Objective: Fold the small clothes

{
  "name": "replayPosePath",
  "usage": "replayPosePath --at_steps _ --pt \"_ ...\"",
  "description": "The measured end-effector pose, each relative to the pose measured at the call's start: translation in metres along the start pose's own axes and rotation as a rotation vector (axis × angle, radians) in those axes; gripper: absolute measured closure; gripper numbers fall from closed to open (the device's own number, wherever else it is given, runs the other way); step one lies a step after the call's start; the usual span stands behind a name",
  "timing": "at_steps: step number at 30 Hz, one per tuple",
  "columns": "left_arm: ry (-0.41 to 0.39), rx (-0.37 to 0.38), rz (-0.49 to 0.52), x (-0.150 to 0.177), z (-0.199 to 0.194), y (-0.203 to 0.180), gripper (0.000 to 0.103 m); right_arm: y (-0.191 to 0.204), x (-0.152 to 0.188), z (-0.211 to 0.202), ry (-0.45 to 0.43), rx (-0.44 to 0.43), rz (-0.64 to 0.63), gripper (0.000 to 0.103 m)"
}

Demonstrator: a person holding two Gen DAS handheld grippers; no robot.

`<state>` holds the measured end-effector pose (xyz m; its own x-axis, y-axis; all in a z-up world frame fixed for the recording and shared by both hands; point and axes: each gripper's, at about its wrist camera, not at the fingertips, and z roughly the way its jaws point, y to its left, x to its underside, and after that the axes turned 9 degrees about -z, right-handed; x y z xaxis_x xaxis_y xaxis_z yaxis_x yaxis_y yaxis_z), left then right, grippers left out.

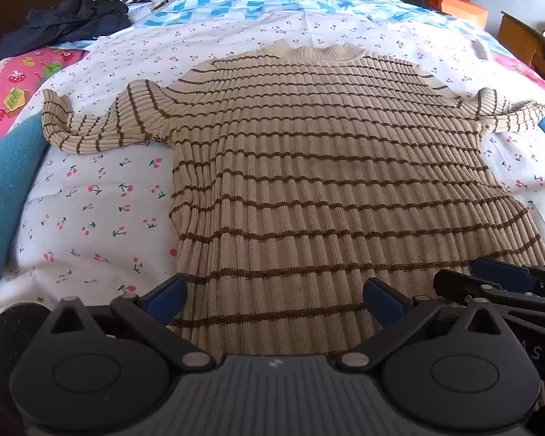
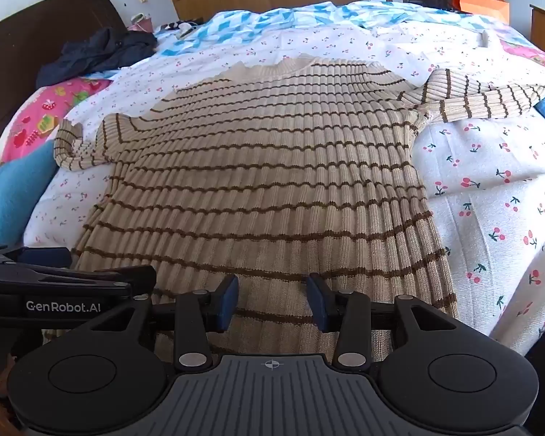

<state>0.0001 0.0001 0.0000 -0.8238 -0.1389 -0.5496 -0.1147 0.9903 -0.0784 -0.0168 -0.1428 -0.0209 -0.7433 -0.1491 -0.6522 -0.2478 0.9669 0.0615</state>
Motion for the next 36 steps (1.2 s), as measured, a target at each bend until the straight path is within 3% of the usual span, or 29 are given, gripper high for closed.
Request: replayPosePath --at_steps 15,22,36 --pt "0.031 -0.019 -0.014 0.002 0.005 0.000 0.000 0.001 0.001 0.005 0.031 0.018 -0.025 0.061" --pt "0.089 -0.030 -0.019 0.005 0.018 0.000 0.000 0.002 0.001 0.008 0.045 0.022 -0.031 0.059" --pt "0.144 0.005 -0.044 0.008 0.033 0.005 0.000 0.004 0.001 0.009 0.046 0.022 -0.050 0.053"
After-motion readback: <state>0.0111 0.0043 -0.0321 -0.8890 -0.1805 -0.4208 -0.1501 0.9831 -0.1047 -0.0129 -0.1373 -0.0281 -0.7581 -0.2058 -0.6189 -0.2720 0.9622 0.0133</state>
